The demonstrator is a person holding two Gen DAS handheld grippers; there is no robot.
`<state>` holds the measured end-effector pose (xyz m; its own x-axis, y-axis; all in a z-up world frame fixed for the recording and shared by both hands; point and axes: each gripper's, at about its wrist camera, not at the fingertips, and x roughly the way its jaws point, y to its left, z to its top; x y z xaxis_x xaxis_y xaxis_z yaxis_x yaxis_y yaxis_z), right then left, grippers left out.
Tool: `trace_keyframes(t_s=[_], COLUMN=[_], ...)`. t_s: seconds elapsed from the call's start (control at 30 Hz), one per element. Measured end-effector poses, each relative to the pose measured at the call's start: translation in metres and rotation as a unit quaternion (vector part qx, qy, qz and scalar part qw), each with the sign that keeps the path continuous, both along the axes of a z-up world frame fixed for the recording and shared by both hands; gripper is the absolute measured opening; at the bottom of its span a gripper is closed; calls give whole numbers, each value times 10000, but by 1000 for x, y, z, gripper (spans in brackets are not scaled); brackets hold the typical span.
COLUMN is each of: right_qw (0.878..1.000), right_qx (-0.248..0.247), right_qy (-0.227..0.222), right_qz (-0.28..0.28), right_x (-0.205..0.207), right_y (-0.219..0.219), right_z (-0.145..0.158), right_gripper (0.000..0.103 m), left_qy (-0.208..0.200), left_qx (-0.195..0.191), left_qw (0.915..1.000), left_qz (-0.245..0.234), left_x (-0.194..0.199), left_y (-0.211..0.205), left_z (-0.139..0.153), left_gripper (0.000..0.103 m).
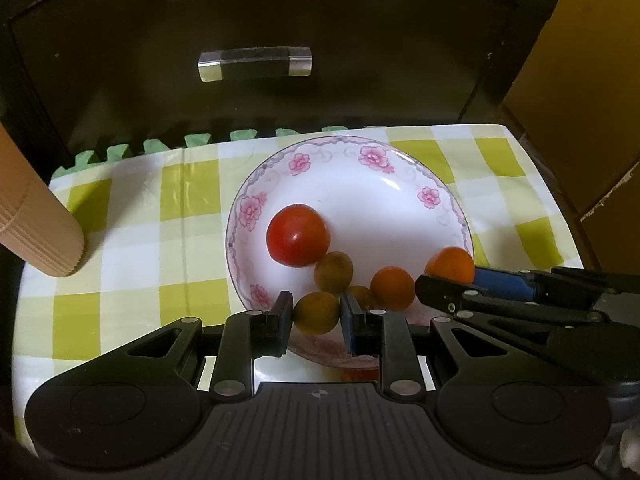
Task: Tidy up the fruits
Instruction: 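Carry the brown fruit and tangerine in both tools over the bowl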
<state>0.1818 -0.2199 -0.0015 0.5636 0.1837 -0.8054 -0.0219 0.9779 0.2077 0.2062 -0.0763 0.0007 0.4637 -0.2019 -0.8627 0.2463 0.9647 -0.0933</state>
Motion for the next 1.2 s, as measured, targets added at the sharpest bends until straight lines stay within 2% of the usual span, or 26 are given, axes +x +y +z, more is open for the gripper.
trace_keyframes(t_s=[0.97, 1.2], right_qw=[10000, 10000], right_qx=[-26, 44], right_qy=[-74, -41], right_qz=[-21, -67], right_x=[41, 44], right_y=[4, 2], right_z=[-10, -11], right_gripper=[33, 33], left_qy=[112, 111], left_qx=[-83, -96], left_qw=[9997, 9997], left_qz=[176, 215], left_x=[23, 25], left_y=[8, 9], left_z=[-11, -11], left_gripper=[32, 36])
